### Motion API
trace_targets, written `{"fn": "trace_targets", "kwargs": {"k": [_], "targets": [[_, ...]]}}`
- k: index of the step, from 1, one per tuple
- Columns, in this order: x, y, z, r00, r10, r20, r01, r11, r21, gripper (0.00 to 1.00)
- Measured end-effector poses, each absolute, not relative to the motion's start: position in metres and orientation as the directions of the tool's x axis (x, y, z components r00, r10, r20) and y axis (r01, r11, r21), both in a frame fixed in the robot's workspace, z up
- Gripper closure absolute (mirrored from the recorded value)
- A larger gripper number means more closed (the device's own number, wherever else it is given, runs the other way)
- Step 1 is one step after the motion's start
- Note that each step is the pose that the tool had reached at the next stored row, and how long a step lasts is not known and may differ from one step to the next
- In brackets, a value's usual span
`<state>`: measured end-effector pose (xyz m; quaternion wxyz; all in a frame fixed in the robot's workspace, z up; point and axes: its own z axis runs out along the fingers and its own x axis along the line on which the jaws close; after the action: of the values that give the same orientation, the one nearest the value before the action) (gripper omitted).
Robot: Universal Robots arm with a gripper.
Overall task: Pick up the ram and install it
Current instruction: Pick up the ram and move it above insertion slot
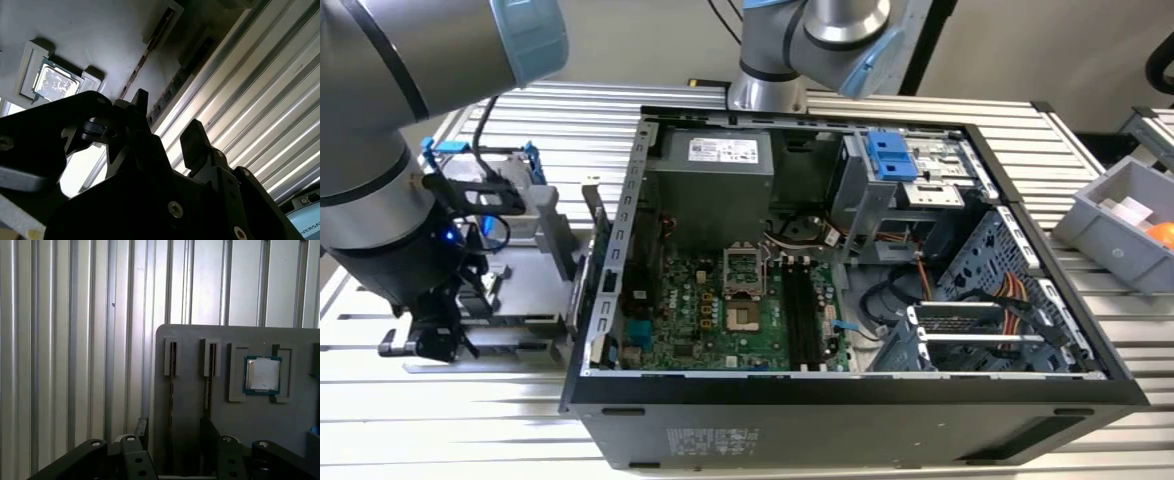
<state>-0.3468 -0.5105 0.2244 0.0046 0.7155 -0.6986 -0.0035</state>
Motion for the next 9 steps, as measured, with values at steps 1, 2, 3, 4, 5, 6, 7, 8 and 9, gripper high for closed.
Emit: {"fn": "trace_targets", "kwargs": {"k": [1,2,3,4,5,6,7,8,9], "targets": [[-0.3468,-0.5106,0.2237,0.024,-1.0,0.001,-1.0,-0.024,0.011,0.0],[-0.3468,-0.5106,0.2231,0.024,-1.0,0.001,-1.0,-0.024,0.011,0.0],[-0.3468,-0.5106,0.2225,0.024,-1.0,0.001,-1.0,-0.024,0.011,0.0],[-0.3468,-0.5106,0.2219,0.024,-1.0,0.001,-1.0,-0.024,0.012,0.0],[-0.3468,-0.5106,0.2212,0.024,-1.0,0.001,-1.0,-0.024,0.011,0.0],[-0.3468,-0.5106,0.2205,0.024,-1.0,0.001,-1.0,-0.024,0.011,0.0],[-0.3468,-0.5106,0.2198,0.024,-1.0,0.001,-1.0,-0.024,0.012,0.0],[-0.3468,-0.5106,0.2189,0.024,-1.0,0.001,-1.0,-0.024,0.011,0.0],[-0.3468,-0.5106,0.2179,0.024,-1.0,0.001,-1.0,-0.024,0.011,0.0]]}}
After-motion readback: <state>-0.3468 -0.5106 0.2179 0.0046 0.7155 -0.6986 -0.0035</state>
